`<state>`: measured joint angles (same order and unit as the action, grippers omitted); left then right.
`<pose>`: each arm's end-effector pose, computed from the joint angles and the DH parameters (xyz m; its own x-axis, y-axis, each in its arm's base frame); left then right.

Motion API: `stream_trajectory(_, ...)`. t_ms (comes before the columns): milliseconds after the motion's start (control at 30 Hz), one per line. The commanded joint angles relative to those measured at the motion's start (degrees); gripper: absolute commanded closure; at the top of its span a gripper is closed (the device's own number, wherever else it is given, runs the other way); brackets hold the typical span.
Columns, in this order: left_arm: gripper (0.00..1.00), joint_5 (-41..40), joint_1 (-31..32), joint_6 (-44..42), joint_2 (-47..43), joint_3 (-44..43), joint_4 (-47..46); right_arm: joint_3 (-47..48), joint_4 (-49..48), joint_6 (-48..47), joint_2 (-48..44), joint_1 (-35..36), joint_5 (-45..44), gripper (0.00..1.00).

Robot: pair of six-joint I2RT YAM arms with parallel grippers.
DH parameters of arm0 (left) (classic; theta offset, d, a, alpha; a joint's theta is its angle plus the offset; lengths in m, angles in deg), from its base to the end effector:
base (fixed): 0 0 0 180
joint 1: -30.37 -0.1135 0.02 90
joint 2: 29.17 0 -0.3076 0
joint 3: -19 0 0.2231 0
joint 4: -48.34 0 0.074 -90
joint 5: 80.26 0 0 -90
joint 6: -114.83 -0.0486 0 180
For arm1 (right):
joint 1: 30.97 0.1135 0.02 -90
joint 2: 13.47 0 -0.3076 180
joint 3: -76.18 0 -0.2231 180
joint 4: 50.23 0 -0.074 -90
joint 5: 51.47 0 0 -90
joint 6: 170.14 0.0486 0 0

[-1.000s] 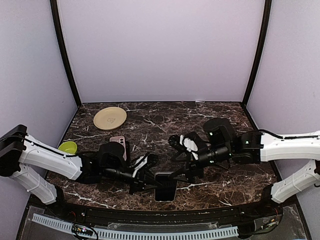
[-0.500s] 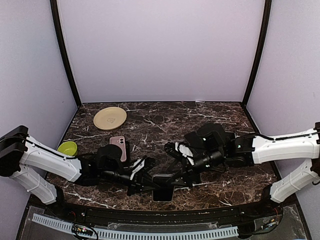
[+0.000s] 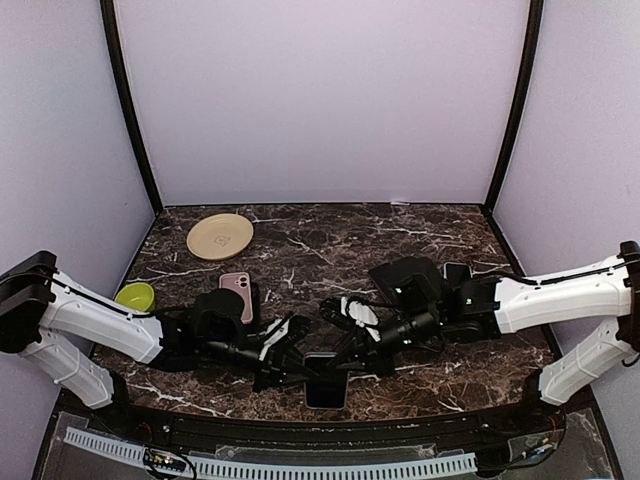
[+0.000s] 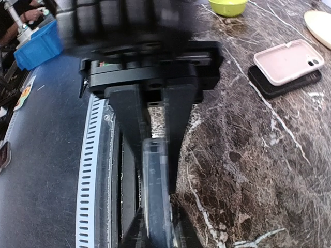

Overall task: Put the phone into the phone case
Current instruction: Press the phone with the phone case.

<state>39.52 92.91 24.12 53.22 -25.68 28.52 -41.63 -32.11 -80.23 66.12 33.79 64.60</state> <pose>0.1014 -0.2475 0.2462 -0.1294 0.2723 -0.9535 0.9898 -0.0225 -0.1408 0.0971 0.2561 0.2810 -0.2462 -0.5256 -0.8143 -0.9654 0.0587 0.2540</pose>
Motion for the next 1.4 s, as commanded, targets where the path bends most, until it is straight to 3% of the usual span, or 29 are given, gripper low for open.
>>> stream_trajectory(0, 0.91, 1.0, 0.2, -0.2, -2.1, -0.6, -4.5, 1.2, -2.3, 1.1, -1.5, 0.3, -3.8, 0.99)
stream_trajectory(133, 0.82, -0.2, 0.2, 0.0, -2.3, -1.2, -3.1, 1.5, -1.8, 0.6, -2.4, 0.3, -4.5, 1.0)
stream_trajectory(367, 0.81, -0.8, 0.3, 0.3, -3.0, -1.3, -1.8, 2.7, 1.1, -0.8, -4.3, 0.4, -3.0, 1.0)
stream_trajectory(533, 0.72, -2.0, 0.3, 0.4, -7.2, -1.2, -1.6, 4.8, 5.6, -2.3, -4.1, 0.4, -2.7, 1.0)
stream_trajectory(933, 0.74, -1.2, 0.5, -0.5, -6.3, -3.9, 2.7, 5.8, 4.6, -2.2, -4.8, 0.4, -2.0, 1.0)
stream_trajectory(1000, 0.76, -1.2, 0.5, -0.4, -5.5, -4.6, 3.1, 5.8, 4.7, -2.3, -4.8, 0.3, -1.9, 1.0)
stream_trajectory(1167, 0.99, -1.2, 0.6, 0.4, -4.4, -5.3, 2.1, 5.5, 4.7, -2.6, -5.1, 0.4, -2.3, 1.0)
stream_trajectory(1367, 1.0, -2.0, 0.6, 0.5, -5.9, -4.4, 1.5, 3.4, 4.0, -2.2, -6.8, 0.2, -4.0, 1.0)
